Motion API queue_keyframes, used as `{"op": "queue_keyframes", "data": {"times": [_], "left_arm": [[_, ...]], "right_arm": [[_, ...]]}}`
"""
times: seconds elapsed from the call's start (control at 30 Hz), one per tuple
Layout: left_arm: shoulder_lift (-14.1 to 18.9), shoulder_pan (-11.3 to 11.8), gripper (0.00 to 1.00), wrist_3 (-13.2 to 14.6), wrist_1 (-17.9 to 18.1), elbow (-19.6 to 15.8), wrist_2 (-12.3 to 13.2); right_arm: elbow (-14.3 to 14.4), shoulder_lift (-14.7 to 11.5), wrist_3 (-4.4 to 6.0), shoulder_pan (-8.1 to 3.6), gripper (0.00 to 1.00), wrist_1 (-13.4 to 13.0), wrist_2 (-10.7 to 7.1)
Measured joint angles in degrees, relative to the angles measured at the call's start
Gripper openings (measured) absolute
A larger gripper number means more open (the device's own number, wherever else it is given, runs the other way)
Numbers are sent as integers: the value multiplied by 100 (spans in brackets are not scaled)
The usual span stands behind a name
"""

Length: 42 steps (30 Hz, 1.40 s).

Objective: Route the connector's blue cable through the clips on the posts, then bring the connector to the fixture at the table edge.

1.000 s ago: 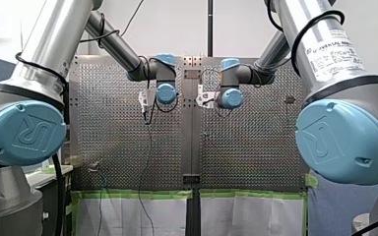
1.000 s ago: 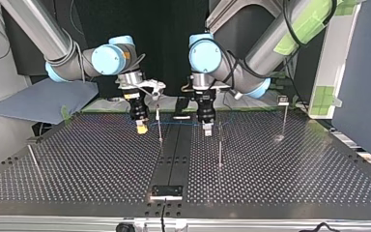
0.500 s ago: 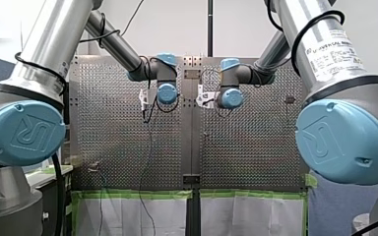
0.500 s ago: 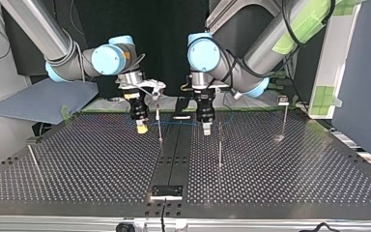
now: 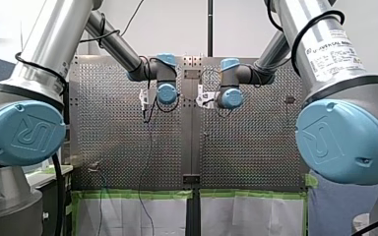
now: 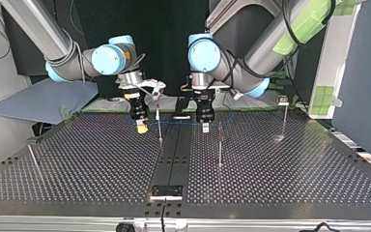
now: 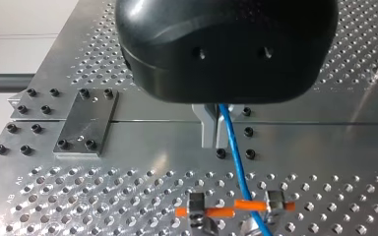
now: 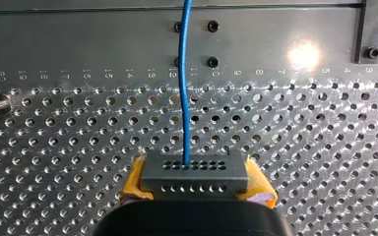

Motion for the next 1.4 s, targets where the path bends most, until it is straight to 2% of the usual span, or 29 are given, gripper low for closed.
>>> {"op": "queue_keyframes", "data": {"times": [0.27,0.47,0.7,0.83,1.03,1.4], "left_arm": [[-13,-66,7,-26,-1,-14,-6],[-180,-202,7,-19,36,-71,-23],[-470,-378,7,-21,187,-84,-113],[-594,-449,7,-4,239,-127,-128],[-740,-515,7,12,426,-277,-172],[-1047,-573,7,35,599,-308,-171]], "right_arm": [[6,0,5,0,0,46,24],[117,2,1,-28,0,72,184],[404,2,4,-53,0,-52,351],[602,2,41,-85,0,-170,462],[880,5,95,-131,0,-404,499],[1129,19,111,-148,0,-552,572]]}}
